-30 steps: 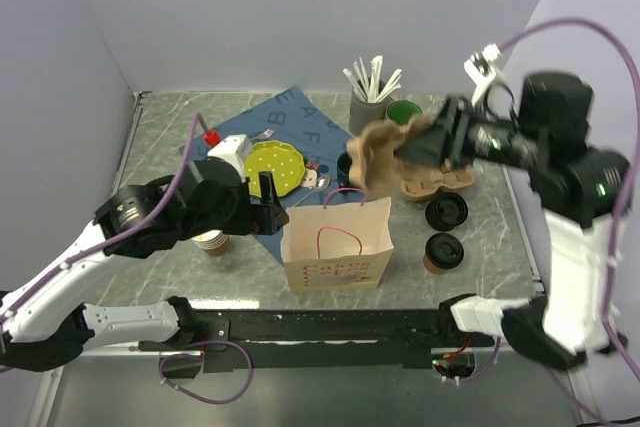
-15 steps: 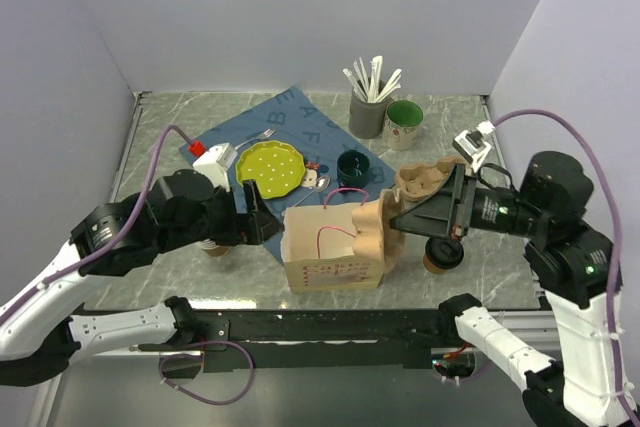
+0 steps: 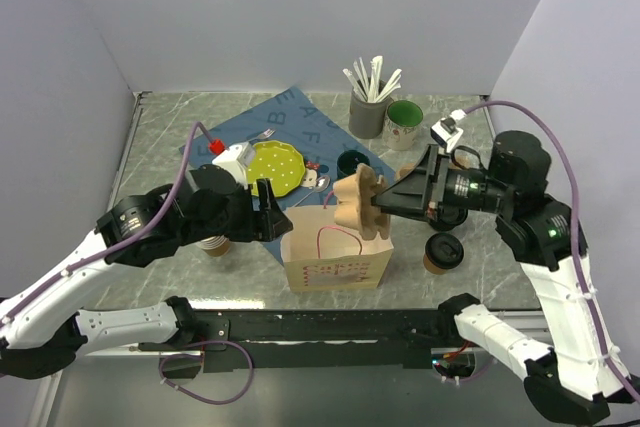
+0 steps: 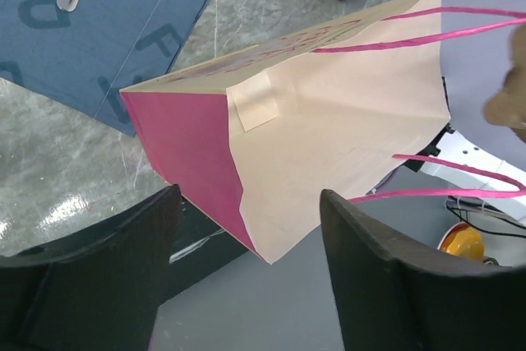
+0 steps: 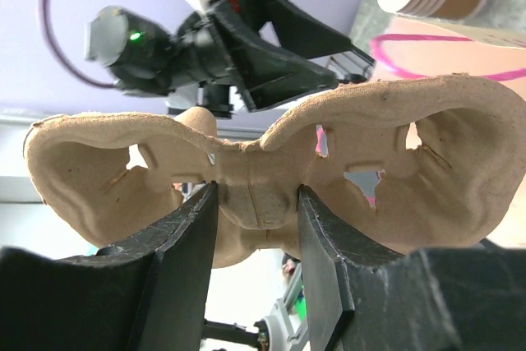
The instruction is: Pack the takeout coffee
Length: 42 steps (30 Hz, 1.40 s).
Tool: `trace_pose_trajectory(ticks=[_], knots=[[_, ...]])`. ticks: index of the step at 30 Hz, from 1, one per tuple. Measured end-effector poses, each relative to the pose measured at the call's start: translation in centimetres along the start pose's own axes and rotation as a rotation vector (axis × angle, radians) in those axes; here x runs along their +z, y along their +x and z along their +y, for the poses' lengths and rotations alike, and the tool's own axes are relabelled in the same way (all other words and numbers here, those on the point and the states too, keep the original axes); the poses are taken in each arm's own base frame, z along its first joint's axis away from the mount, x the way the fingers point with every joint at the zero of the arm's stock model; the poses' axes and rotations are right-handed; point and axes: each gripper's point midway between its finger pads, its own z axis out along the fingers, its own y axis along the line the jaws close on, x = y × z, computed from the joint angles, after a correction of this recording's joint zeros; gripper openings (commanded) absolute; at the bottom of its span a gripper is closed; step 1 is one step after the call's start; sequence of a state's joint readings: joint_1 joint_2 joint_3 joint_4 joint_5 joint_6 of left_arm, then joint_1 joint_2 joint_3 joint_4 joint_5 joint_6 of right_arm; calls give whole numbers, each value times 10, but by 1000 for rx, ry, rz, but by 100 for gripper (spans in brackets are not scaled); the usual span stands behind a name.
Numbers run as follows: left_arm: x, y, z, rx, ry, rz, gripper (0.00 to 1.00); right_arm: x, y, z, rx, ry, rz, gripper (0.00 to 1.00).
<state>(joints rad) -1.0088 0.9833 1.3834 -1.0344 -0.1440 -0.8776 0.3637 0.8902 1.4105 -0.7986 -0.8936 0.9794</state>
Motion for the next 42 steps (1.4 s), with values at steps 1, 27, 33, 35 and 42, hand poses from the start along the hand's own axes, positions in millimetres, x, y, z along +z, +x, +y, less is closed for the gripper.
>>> trace_pose_trajectory(ticks=[1,27,33,35,42], knots=[[1,1,0,0,-2,1,69,3,-1,-4,9,12,3,38],[14,7,-2,-37,51,-13,12,35,2,-74,57,292,11,36],[19,14,-3,-49,73,4,33,42,5,-78,55,333,19,36],[20,15,-3,-53,70,10,51,44,6,-78,56,338,21,36],[2,-3,-22,-15,162,-51,57,45,5,-79,69,348,7,36]])
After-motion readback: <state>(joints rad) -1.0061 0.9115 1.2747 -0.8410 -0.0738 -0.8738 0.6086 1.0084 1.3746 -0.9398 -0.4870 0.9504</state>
